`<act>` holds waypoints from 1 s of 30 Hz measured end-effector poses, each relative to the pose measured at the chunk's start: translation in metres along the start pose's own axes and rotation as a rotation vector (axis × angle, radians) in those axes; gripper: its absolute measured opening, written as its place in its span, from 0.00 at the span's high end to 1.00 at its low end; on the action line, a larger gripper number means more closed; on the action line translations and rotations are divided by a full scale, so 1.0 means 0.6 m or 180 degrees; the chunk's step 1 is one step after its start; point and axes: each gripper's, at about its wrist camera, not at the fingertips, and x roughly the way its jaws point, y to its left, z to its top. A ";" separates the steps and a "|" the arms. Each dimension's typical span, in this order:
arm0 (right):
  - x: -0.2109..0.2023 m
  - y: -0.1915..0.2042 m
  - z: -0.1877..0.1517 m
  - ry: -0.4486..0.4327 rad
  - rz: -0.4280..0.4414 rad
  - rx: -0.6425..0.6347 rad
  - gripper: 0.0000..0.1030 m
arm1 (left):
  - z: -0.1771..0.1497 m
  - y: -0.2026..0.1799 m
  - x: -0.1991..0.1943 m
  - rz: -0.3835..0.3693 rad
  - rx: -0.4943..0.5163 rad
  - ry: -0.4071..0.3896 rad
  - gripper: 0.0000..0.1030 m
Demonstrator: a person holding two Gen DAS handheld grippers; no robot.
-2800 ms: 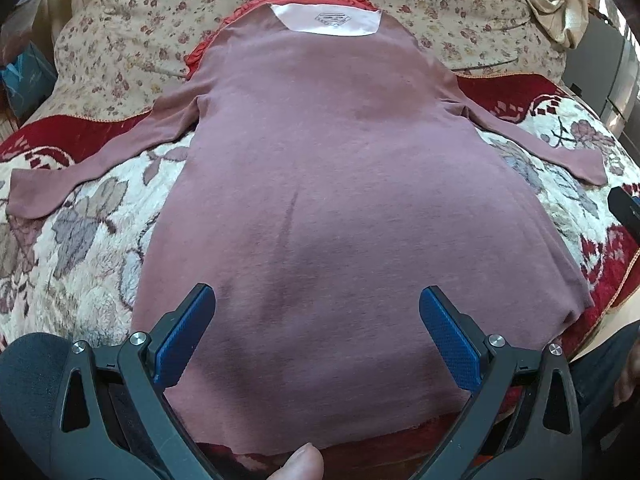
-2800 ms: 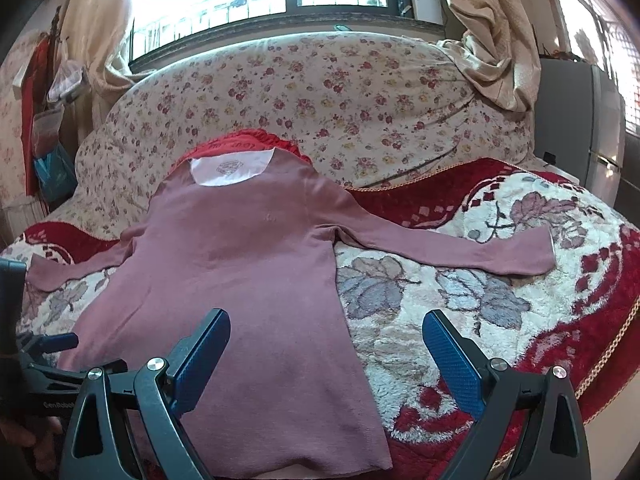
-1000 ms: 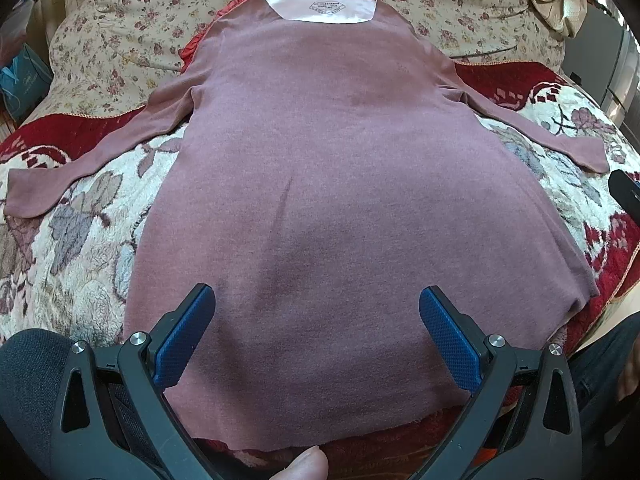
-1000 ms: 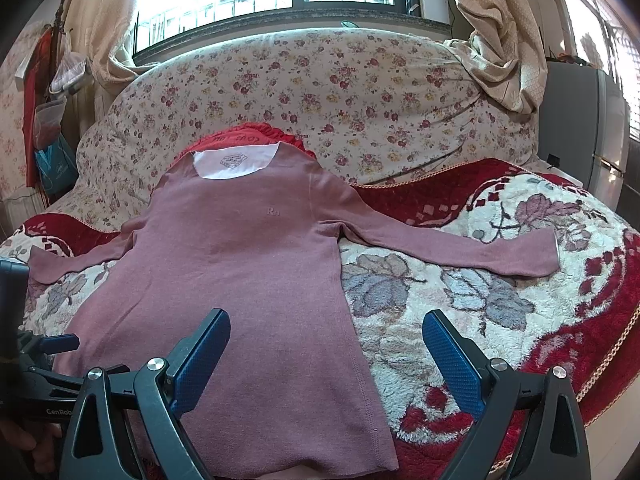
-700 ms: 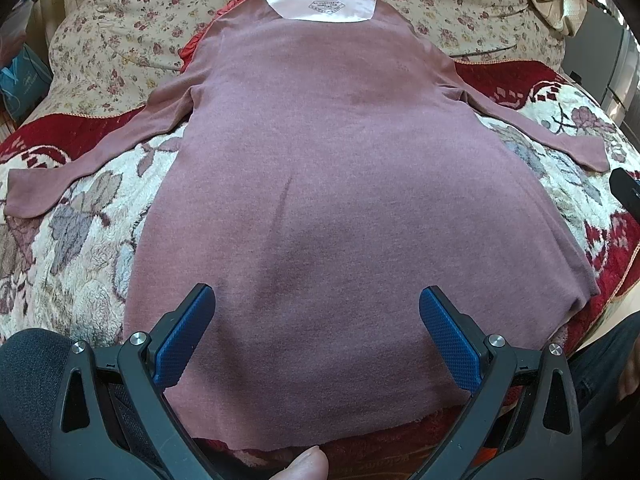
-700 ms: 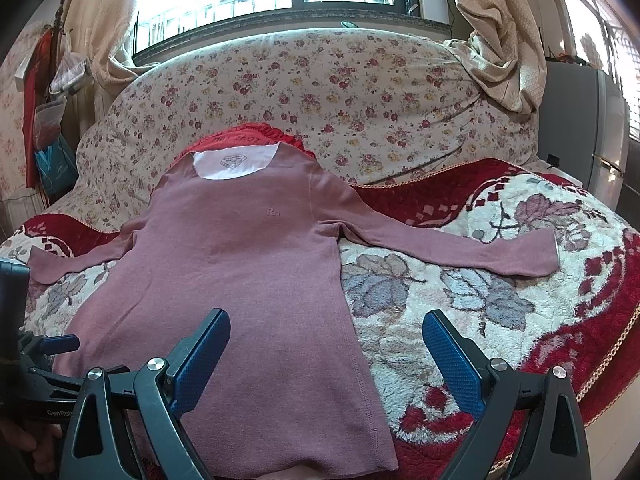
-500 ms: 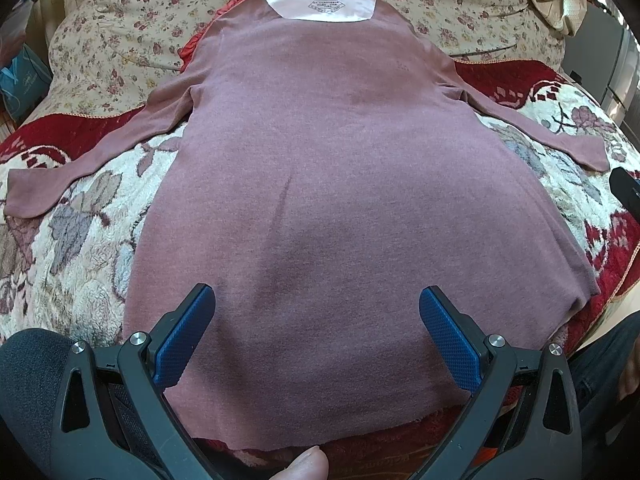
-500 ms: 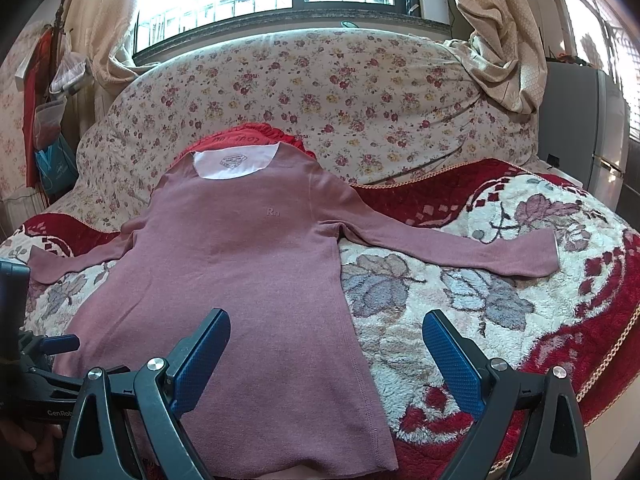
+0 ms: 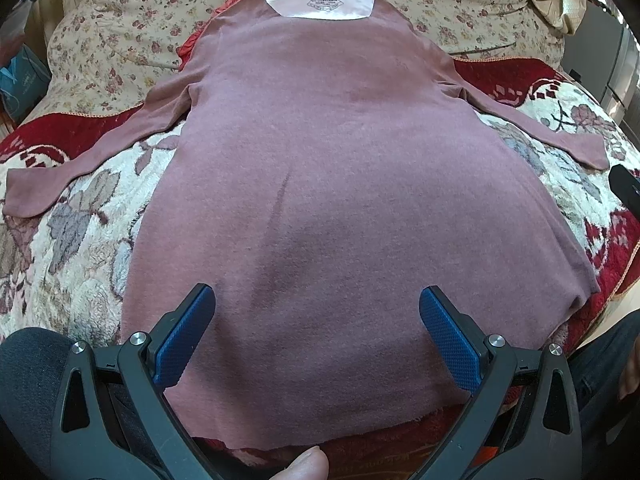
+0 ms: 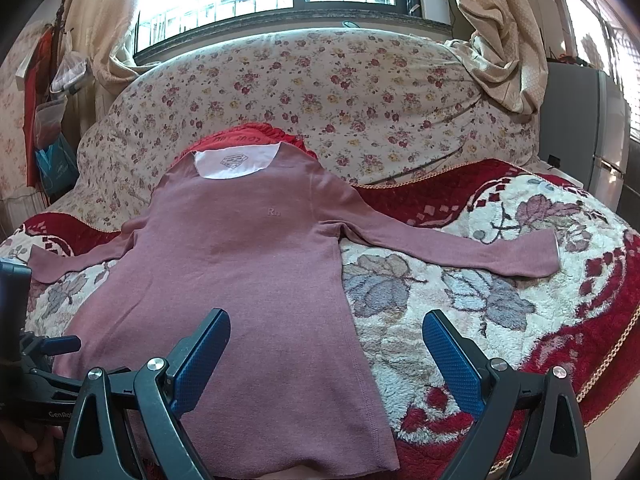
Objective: Fold small clothes
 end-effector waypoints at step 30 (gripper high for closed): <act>0.002 0.016 0.000 -0.0011 0.0016 -0.0030 0.06 | 0.000 -0.003 0.000 0.0004 0.0004 0.0024 0.01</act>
